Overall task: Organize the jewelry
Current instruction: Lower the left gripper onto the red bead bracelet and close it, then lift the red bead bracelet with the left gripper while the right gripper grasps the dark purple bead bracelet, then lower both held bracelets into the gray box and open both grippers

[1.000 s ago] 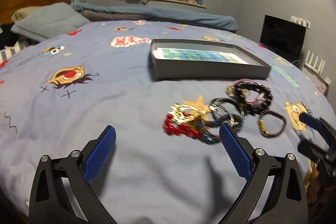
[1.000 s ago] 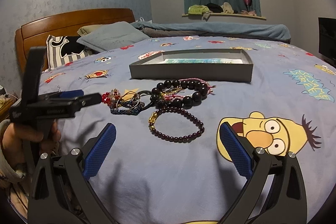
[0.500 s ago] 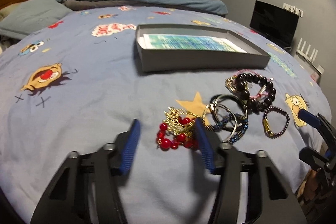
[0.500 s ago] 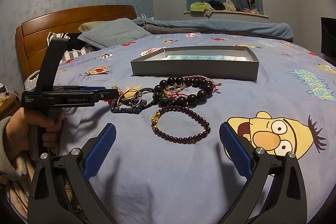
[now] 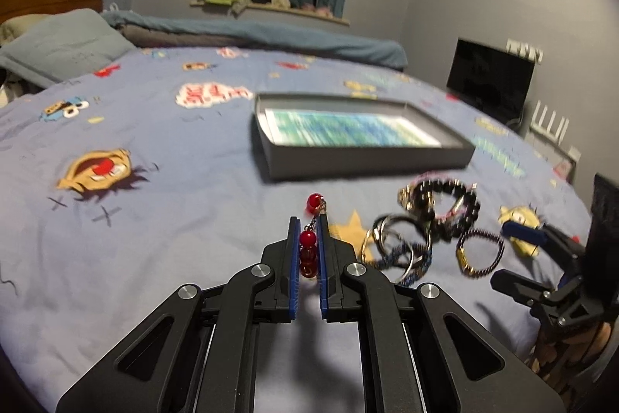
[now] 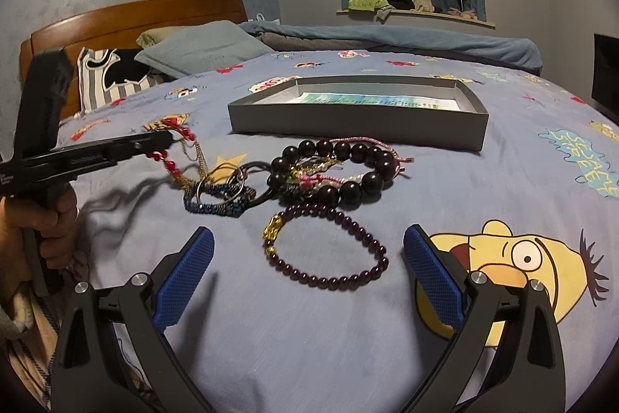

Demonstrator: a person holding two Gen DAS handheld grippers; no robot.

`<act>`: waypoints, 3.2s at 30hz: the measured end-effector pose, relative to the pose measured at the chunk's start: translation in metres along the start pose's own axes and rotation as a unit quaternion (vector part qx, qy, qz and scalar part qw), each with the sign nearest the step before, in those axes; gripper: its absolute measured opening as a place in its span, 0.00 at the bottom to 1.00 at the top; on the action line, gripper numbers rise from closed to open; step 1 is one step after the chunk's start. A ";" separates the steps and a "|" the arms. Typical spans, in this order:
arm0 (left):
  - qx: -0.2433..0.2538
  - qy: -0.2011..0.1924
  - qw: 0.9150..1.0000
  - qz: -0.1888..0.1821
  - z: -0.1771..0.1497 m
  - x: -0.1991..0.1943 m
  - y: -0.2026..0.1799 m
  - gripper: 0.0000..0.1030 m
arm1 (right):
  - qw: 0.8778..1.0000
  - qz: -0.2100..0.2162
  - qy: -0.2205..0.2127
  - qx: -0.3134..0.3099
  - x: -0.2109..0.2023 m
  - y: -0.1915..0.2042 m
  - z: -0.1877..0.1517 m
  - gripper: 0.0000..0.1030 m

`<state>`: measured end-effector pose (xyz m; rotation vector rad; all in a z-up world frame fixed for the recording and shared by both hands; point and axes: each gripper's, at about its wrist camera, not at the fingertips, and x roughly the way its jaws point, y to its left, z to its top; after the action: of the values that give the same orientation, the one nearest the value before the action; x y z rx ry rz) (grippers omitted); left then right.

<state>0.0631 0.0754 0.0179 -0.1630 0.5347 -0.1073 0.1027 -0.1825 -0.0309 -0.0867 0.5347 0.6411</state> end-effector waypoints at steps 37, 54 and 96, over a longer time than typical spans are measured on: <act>-0.003 -0.067 0.998 -0.019 0.030 -0.024 0.001 0.08 | 0.999 0.019 -0.044 0.011 -0.022 -0.027 0.032 0.06; 0.004 -0.103 0.994 -0.034 0.090 0.017 -0.016 0.08 | 0.993 0.000 -0.112 0.022 -0.021 -0.064 0.096 0.06; 0.020 0.010 1.000 0.009 0.088 0.135 -0.028 0.73 | 0.995 -0.056 -0.020 0.075 0.083 -0.111 0.107 0.38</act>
<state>0.2221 0.0399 0.0304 -0.1176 0.5540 -0.1032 0.2716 -0.2009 0.0103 0.0364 0.5334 0.4905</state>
